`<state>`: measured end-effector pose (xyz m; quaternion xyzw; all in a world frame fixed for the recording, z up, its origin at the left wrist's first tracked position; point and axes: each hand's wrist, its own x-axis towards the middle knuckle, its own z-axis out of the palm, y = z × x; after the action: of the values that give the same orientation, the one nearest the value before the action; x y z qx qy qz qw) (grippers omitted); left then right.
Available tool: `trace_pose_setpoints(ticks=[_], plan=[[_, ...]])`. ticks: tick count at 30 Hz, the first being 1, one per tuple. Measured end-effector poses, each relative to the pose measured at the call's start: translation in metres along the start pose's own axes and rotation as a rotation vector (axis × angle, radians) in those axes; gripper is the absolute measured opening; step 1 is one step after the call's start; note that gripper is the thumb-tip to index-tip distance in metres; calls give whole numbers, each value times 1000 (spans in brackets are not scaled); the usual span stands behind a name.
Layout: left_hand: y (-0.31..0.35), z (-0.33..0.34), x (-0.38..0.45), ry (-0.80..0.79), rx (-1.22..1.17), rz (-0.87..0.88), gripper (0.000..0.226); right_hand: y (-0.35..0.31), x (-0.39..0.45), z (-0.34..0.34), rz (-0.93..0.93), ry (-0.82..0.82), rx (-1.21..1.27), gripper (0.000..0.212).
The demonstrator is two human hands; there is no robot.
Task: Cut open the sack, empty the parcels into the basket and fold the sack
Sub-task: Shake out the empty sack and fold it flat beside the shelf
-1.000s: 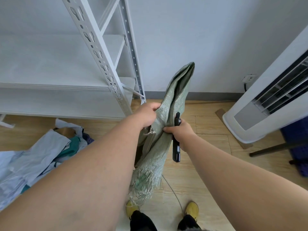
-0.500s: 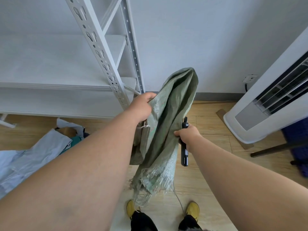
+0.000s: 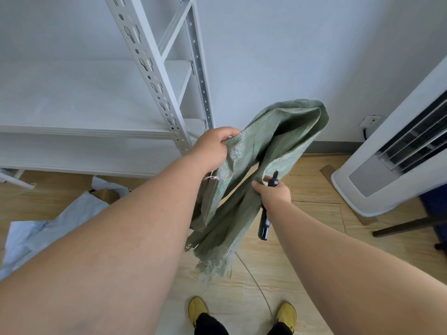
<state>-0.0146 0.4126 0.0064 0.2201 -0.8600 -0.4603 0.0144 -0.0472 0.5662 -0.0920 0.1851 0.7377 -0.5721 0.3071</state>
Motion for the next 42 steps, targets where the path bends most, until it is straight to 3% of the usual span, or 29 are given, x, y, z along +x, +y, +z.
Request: trace_pose_setpoints(ticks=[3,6,8,10,13,16,19,22,24,26,27,29,31,33,36,38,42], plan=[[7,-5,-3,99,130,6,64,-6,-1,-2,11,13,-53,49],[17,-14,0,128,347,37,67,-12,-8,-10,-3,241,-13,53],[23,-17,3,90,491,39,69,-23,-16,-15,-153,399,78,46],[26,-15,5,28,592,62,69,-36,-24,-18,-362,445,71,48],[26,-2,11,-62,651,117,62,-51,-30,-13,-570,328,-170,65],[28,10,15,-111,638,142,50,-62,-27,-7,-556,112,-312,64],[35,7,19,-57,637,175,40,-67,-26,-7,-457,-75,-183,61],[47,-2,23,-45,605,175,45,-65,-30,0,-491,-77,-150,77],[57,-3,27,-59,572,196,48,-65,-31,7,-490,-22,-154,66],[67,-6,29,-117,601,215,48,-72,-31,7,-472,48,-158,32],[73,-8,29,-162,686,208,47,-77,-30,3,-453,78,-176,19],[87,-15,25,-242,1014,124,43,-82,-25,-7,-443,67,-209,16],[96,-20,20,-238,1306,1,36,-84,-22,-15,-441,2,-208,12],[101,-21,17,-160,1414,-66,37,-82,-22,-20,-429,-73,-239,6],[105,-18,19,125,1321,105,38,-78,-23,-30,-366,-196,-274,16],[106,-12,26,215,1095,219,41,-80,-23,-37,-251,-259,-121,16],[96,10,28,355,615,463,63,-88,-15,-56,-135,-175,219,11]])
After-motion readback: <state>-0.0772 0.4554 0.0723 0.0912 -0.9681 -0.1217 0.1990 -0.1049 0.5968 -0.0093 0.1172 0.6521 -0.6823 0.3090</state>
